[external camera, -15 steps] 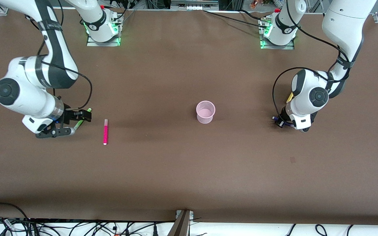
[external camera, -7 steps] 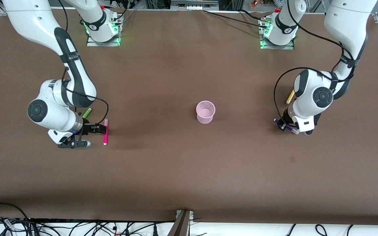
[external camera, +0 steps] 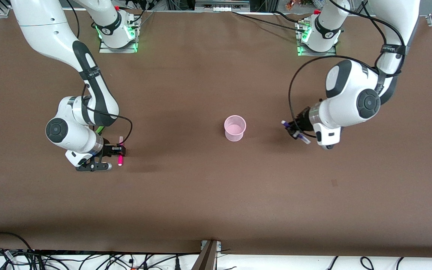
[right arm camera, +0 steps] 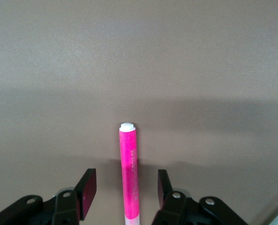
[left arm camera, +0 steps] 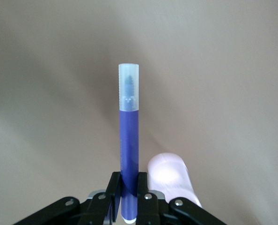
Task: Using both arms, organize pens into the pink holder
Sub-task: 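Lift the purple marker with the left gripper while the right gripper grasps pink, then lower the purple marker into the pink holder and open the left gripper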
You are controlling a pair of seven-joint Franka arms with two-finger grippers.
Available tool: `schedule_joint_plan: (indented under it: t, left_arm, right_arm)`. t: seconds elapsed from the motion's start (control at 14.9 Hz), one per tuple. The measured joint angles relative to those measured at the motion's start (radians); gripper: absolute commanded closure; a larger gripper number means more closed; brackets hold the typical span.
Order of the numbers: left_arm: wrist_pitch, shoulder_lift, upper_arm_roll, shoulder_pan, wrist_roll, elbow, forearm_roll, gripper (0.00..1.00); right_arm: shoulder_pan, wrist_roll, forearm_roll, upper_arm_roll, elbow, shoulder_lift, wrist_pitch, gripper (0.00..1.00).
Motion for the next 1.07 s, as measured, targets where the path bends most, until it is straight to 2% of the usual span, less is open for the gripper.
schedule_joint_plan:
  t: [0.33, 0.6, 0.87, 1.07]
  left_arm:
    - [-0.003, 0.011, -0.113, -0.006, -0.032, 0.069, -0.202, 1.0]
    - [-0.002, 0.077, -0.158, -0.022, -0.04, 0.09, -0.238, 1.0]
    - [-0.002, 0.17, -0.161, -0.078, -0.04, 0.137, -0.242, 1.0]
    - [0.005, 0.213, -0.163, -0.124, -0.04, 0.152, -0.254, 1.0]
  right_arm:
    - [0.0, 0.0, 0.0, 0.0, 0.0, 0.015, 0.013, 0.49]
    - [0.001, 0.0, 0.001, 0.0, -0.001, 0.025, 0.019, 0.68]
    - [0.005, 0.0, 0.001, 0.0, -0.004, 0.035, 0.031, 0.7]
    - [0.006, 0.001, 0.001, 0.0, -0.017, 0.038, 0.055, 0.88]
